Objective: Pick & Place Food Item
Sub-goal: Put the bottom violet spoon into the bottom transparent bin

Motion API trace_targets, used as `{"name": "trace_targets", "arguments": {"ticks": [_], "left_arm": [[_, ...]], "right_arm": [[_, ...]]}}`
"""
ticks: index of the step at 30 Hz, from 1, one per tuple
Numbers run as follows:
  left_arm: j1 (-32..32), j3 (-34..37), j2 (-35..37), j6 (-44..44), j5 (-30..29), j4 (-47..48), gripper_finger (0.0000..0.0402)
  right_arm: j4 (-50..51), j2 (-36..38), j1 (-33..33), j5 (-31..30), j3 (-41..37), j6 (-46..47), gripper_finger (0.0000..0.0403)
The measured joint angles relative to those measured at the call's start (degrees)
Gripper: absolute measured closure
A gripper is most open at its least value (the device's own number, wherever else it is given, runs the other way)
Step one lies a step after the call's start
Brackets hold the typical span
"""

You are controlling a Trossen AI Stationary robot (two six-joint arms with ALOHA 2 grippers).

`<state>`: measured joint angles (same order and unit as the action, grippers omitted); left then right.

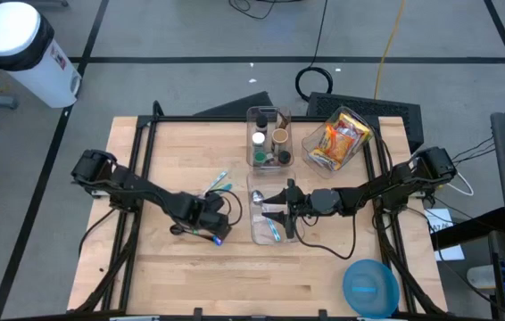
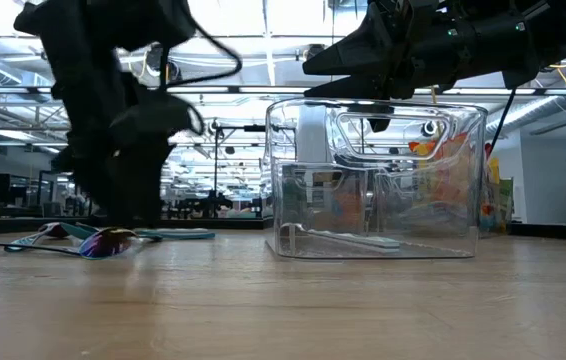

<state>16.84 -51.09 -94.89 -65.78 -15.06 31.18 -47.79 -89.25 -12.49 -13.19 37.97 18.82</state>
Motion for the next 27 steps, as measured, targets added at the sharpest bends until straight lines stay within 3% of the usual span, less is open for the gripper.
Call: {"name": "trace_targets", "arguments": {"ticks": [13,22,27], "left_arm": [[-1.77,-0.33,-4.99,0.69,2.45,1.15,0.017],[-1.8,-0.16,-5.11,-0.06,0.91,-0.04,0.0296],[-1.77,-0.09,-5.19,5.0,0.45,-2.41,0.0355]], "right_arm": [[0.02,0.0,0.0,0.0,-0.01,0.01,0.0206],[0.05,0.0,-0.01,0.0,0.01,0.01,0.0206],[0.05,0.0,-0.02,0.0,-0.01,0.01,0.0206]]}}
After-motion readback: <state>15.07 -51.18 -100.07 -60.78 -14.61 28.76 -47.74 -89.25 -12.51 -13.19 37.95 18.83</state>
